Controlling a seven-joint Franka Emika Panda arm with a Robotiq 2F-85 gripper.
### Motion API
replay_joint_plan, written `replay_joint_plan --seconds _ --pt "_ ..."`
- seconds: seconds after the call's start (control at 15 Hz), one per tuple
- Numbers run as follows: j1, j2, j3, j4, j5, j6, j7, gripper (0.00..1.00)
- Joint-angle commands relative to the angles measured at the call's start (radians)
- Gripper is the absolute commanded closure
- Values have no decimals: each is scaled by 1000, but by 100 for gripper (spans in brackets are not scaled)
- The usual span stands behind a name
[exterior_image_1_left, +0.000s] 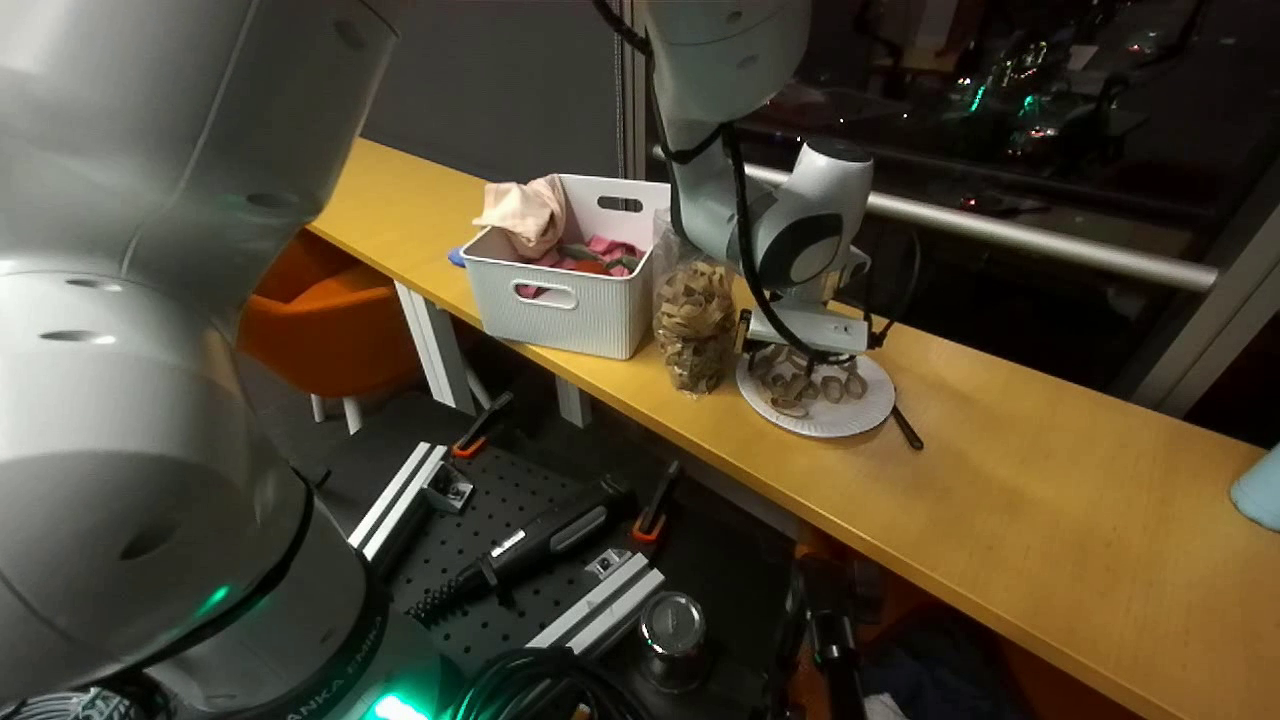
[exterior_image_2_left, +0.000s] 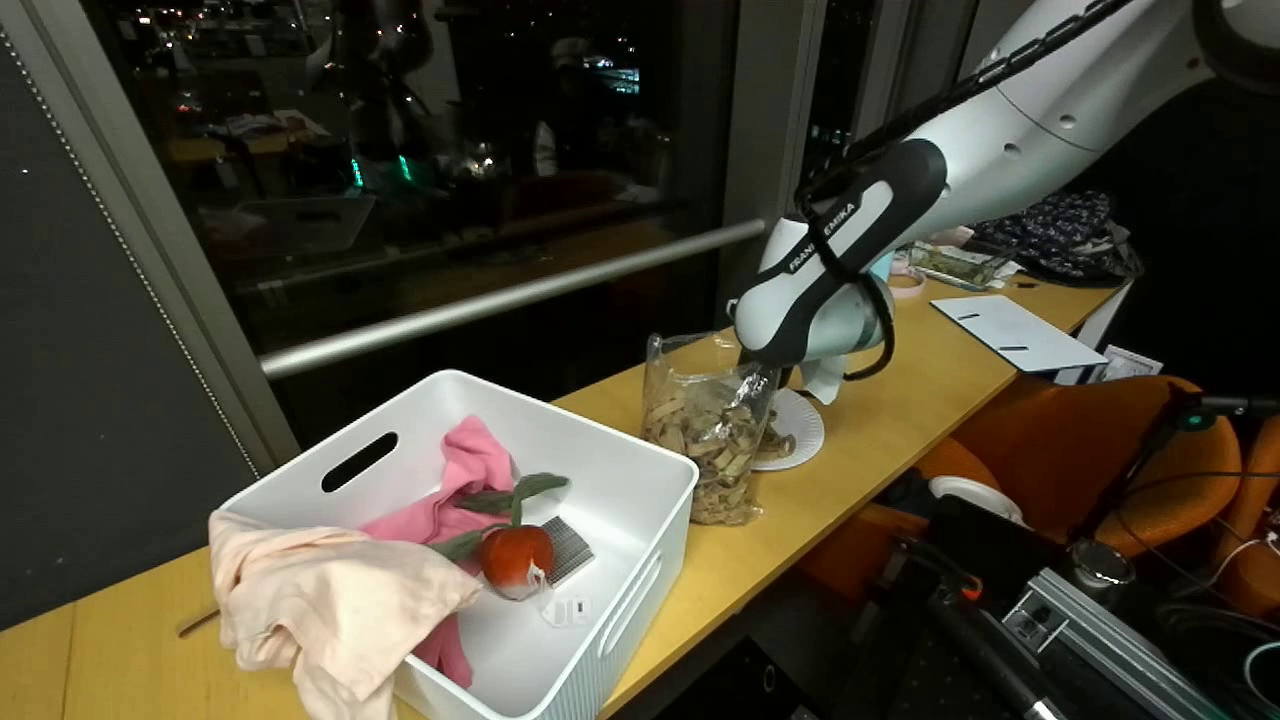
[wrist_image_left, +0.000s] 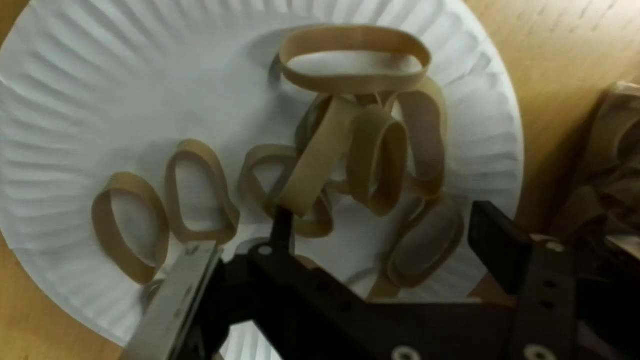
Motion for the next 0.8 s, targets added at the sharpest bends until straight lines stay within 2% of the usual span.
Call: replay_joint_plan --seconds 0.0,0.13,0.2,0.53,0.73 --pt "-34 7 16 -10 -2 0 -1 14" --pt "-42 10 16 -10 -1 -2 -2 15" --pt "-44 12 16 -7 -3 -4 -1 20" --pt "-51 8 18 1 -1 -3 1 64" --pt "-50 5 19 10 -1 -5 2 86"
